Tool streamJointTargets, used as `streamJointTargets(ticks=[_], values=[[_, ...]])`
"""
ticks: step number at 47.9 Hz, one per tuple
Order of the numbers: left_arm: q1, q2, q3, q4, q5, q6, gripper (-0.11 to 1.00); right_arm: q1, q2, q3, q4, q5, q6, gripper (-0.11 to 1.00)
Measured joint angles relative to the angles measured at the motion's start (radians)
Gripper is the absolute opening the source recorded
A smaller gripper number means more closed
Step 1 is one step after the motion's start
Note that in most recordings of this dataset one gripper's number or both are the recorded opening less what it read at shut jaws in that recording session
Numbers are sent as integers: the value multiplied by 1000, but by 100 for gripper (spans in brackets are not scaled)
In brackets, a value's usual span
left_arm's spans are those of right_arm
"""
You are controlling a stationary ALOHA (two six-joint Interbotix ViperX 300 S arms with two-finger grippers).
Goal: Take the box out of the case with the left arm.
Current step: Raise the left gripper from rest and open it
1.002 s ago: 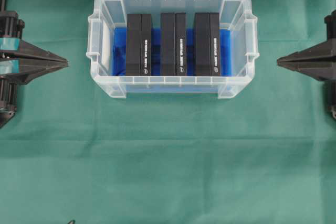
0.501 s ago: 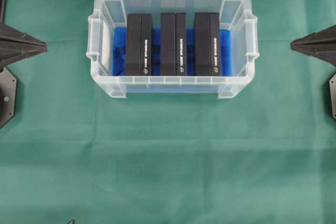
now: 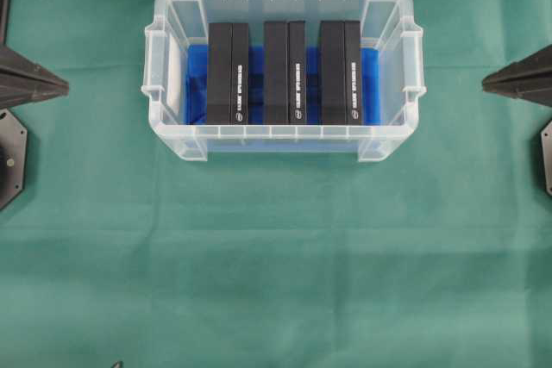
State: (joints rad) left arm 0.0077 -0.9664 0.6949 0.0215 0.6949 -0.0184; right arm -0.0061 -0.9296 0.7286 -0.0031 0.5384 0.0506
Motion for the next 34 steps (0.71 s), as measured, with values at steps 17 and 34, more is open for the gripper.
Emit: streamJointTargets(ticks=[17, 34], values=[[-2, 178, -149, 0, 611, -67, 2, -2, 117, -147, 0, 650, 84, 3], [-2, 187, -158, 0, 660, -215, 2, -2, 156, -170, 0, 776, 98, 3]])
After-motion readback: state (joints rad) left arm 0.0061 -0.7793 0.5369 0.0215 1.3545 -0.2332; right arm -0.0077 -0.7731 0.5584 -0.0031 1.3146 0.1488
